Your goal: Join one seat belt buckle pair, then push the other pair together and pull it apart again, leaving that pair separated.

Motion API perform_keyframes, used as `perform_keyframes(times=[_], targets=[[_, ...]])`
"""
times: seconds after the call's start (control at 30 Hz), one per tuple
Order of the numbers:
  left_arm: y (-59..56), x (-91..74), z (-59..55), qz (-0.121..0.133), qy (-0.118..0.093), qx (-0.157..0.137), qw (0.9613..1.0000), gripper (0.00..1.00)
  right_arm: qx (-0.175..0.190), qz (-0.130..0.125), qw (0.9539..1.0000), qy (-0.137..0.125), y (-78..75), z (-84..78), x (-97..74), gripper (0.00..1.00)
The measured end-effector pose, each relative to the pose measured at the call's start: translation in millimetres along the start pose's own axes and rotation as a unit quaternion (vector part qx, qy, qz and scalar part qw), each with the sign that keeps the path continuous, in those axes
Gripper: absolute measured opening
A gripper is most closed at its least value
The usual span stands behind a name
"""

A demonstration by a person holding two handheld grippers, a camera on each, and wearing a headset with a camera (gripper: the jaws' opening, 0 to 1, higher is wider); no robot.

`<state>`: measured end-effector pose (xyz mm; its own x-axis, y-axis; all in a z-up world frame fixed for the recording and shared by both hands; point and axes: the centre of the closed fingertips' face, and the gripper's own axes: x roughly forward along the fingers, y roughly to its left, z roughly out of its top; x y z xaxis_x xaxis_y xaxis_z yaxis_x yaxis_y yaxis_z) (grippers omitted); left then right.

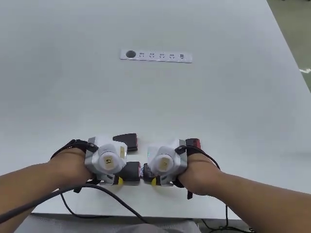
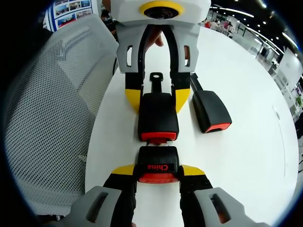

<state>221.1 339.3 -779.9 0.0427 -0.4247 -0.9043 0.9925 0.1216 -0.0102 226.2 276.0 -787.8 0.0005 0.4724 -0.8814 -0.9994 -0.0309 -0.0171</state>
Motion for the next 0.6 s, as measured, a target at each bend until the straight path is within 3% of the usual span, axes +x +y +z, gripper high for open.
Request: perform_keyframes(times=[0.6], targets=[[0.8, 0.0, -1.3, -0.001, 0.007, -0.004, 1.0, 0.34, -0.003, -0.001, 1.0, -0.005, 1.4, 1.5, -2.7, 0.33]])
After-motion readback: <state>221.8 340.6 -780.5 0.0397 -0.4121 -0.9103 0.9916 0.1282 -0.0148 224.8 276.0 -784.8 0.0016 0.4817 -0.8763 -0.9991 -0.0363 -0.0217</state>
